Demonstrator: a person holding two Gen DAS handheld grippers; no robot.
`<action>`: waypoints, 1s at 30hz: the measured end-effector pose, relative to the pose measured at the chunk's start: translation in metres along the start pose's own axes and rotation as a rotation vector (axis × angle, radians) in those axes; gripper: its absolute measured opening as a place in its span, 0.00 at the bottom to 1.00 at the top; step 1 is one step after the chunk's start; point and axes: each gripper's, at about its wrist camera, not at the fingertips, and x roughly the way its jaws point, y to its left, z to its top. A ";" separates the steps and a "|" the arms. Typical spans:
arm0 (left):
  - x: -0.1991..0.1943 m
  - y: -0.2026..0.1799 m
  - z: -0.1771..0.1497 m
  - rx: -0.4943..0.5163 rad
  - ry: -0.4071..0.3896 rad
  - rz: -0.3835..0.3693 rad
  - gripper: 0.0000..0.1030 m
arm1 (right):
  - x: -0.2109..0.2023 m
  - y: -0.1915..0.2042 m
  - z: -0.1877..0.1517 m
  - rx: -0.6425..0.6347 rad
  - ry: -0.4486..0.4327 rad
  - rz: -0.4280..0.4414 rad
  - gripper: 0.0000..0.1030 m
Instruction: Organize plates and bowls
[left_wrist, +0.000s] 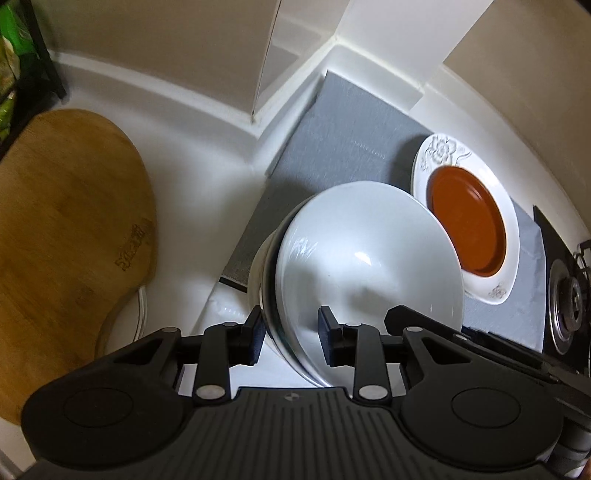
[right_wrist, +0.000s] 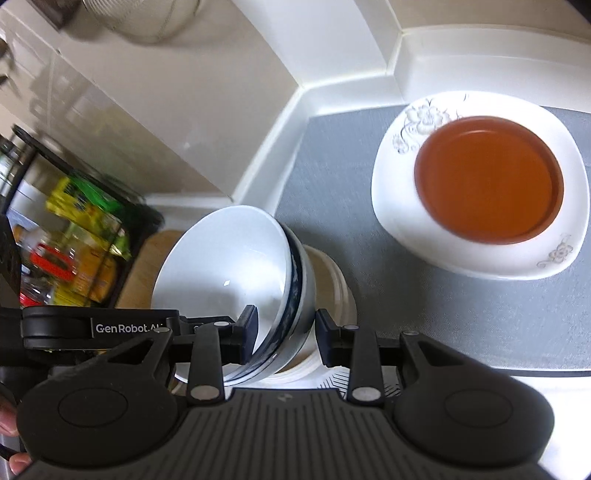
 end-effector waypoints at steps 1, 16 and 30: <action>0.004 0.004 0.001 -0.001 0.014 -0.013 0.32 | 0.003 0.002 0.000 -0.015 0.005 -0.015 0.36; 0.007 0.039 0.026 0.108 0.029 -0.190 0.28 | -0.002 0.026 0.010 -0.172 0.027 -0.178 0.48; 0.012 0.050 0.040 0.065 0.037 -0.201 0.30 | -0.003 -0.003 0.024 -0.088 0.034 -0.066 0.18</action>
